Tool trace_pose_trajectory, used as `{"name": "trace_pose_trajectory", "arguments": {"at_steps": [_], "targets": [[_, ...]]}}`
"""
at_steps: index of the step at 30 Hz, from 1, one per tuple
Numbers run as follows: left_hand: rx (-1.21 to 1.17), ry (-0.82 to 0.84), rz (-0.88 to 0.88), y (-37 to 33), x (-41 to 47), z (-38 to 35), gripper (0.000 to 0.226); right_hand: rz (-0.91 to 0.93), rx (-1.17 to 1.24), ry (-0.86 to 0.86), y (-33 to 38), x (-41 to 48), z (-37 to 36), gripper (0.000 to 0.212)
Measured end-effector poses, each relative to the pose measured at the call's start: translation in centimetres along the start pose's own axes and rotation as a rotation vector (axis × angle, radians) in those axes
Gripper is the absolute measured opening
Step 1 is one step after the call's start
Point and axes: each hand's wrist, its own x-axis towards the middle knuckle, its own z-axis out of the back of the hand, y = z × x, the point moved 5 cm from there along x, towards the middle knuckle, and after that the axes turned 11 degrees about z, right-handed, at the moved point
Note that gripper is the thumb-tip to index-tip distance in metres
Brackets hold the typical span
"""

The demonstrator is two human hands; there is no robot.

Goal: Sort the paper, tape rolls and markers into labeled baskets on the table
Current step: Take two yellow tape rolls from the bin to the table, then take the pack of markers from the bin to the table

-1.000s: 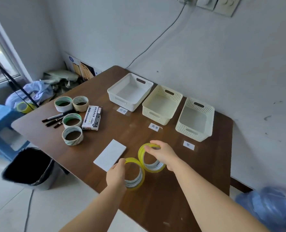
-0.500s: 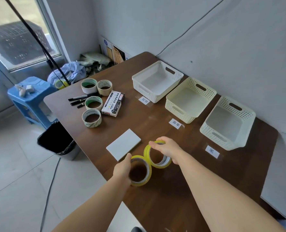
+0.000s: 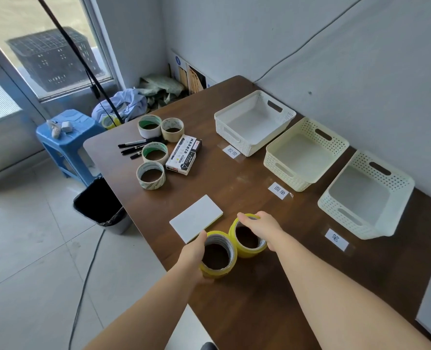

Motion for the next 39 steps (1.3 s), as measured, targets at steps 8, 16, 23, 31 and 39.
{"name": "trace_pose_trajectory", "arguments": {"at_steps": [8, 16, 23, 31, 39], "targets": [[0.171, -0.001, -0.087, -0.6, 0.2, -0.3, 0.059, 0.055, -0.072, -0.039, 0.7, -0.1, -0.1, 0.073], [0.389, -0.088, -0.250, -2.3, -1.0, -0.6, 0.049, 0.203, -0.185, -0.200, 3.2, -1.3, 1.2, 0.055], [0.330, -0.076, -0.448, -4.8, -4.5, 0.3, 0.047, 0.363, -0.048, -0.260, 7.7, -3.0, 1.4, 0.041], [0.064, -0.007, -0.682, -8.6, -8.4, 2.9, 0.029, 0.517, 0.165, -0.344, 13.7, -6.7, 1.3, 0.028], [-0.190, 0.021, -0.814, -11.6, -13.1, 10.9, 0.022, 0.664, 0.267, -0.341, 21.5, -10.5, -2.8, 0.014]]}}
